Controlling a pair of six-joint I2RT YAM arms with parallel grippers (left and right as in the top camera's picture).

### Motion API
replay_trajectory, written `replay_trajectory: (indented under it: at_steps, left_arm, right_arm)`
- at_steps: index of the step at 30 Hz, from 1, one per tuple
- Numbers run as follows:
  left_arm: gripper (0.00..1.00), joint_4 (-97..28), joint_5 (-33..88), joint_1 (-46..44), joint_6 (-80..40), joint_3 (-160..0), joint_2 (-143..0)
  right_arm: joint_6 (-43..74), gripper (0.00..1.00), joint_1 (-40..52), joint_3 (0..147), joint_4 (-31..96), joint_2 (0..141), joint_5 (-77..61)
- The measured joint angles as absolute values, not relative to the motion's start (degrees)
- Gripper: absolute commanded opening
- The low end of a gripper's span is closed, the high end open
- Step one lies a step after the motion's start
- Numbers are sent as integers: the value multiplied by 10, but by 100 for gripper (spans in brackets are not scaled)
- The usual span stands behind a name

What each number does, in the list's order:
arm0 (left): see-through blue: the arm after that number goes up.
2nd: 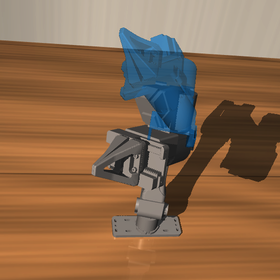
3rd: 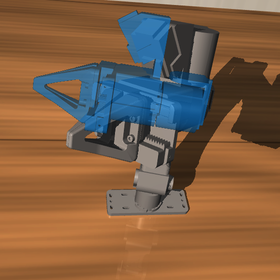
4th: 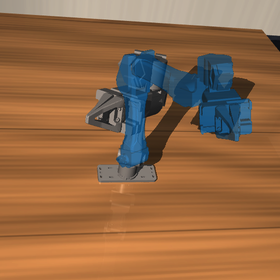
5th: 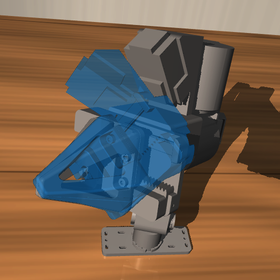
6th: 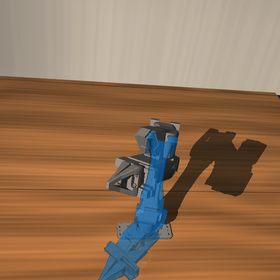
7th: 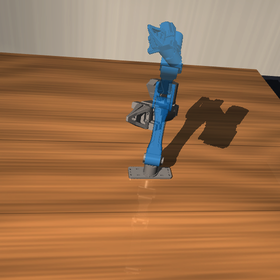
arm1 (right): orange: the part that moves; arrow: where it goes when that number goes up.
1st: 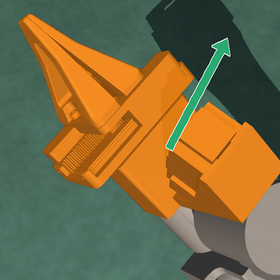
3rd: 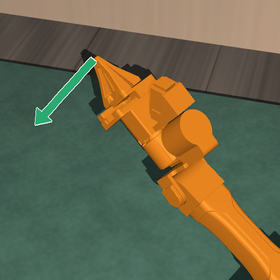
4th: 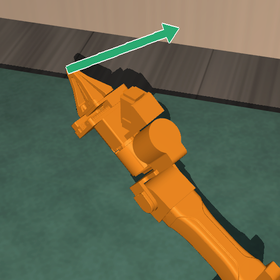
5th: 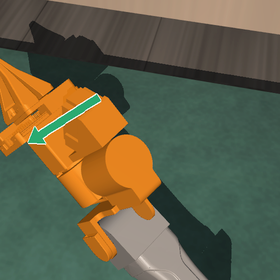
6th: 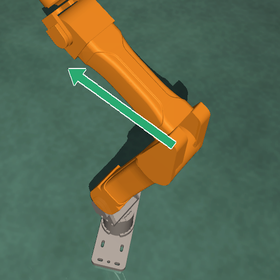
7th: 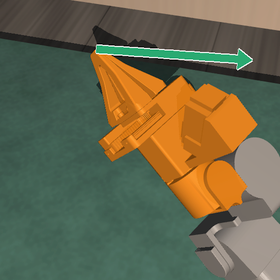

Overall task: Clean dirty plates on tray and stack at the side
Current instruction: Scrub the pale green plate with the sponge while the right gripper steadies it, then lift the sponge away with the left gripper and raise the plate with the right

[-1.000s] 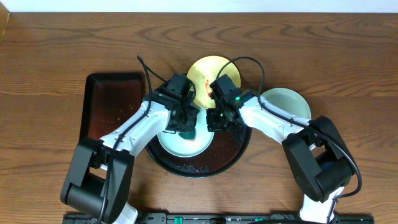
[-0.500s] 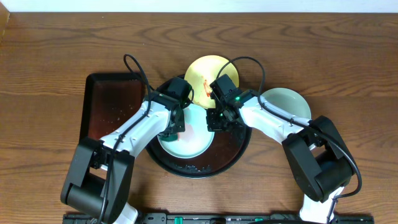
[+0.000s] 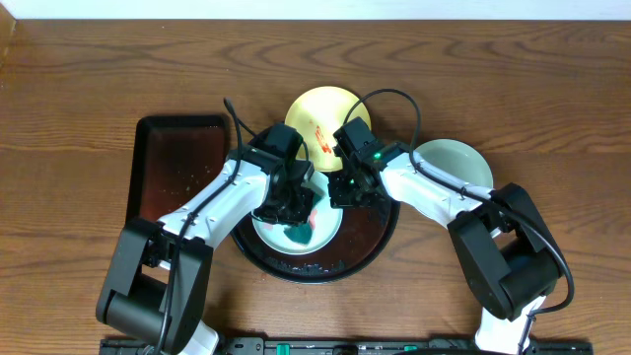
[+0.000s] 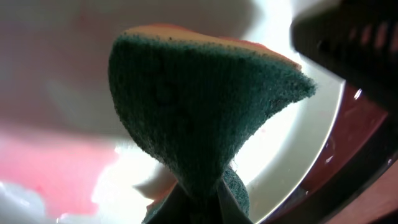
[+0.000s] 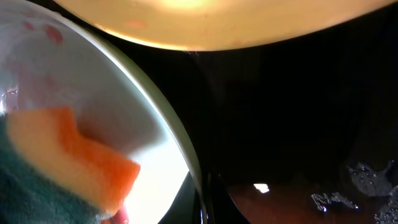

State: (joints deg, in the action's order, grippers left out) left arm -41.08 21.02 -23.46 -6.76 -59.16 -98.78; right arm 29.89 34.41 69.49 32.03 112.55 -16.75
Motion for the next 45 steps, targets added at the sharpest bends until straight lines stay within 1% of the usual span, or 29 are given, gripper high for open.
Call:
replay_trajectory:
  at_steps: [4, 13, 18, 22, 28, 35, 40, 45]
  left_arm:
    - [8, -388, 175, -235, -77, -591, -988]
    - [7, -379, -47, -240, -204, -592, -988]
    - [7, -379, -106, -240, -238, -592, -988]
    - [7, -394, -124, -240, -245, -613, -988]
    - [7, -452, -123, -237, -246, -693, -988]
    - [7, -500, -64, -236, -238, -743, -988]
    - [8, -512, -32, -223, -237, -744, -988]
    - [7, -512, -22, -189, -237, -744, -988]
  right_arm:
    - [299, 1, 344, 695, 321, 1126, -169]
    - [300, 1, 345, 695, 319, 1126, -173]
    - [300, 1, 345, 695, 319, 1126, -173]
    - [299, 1, 345, 695, 319, 1126, -173]
    - [299, 1, 345, 695, 319, 1126, -173]
    - [283, 1, 345, 709, 351, 1126, -169]
    - [260, 1, 345, 726, 401, 1108, -125]
    - [235, 1, 352, 727, 436, 1035, -56]
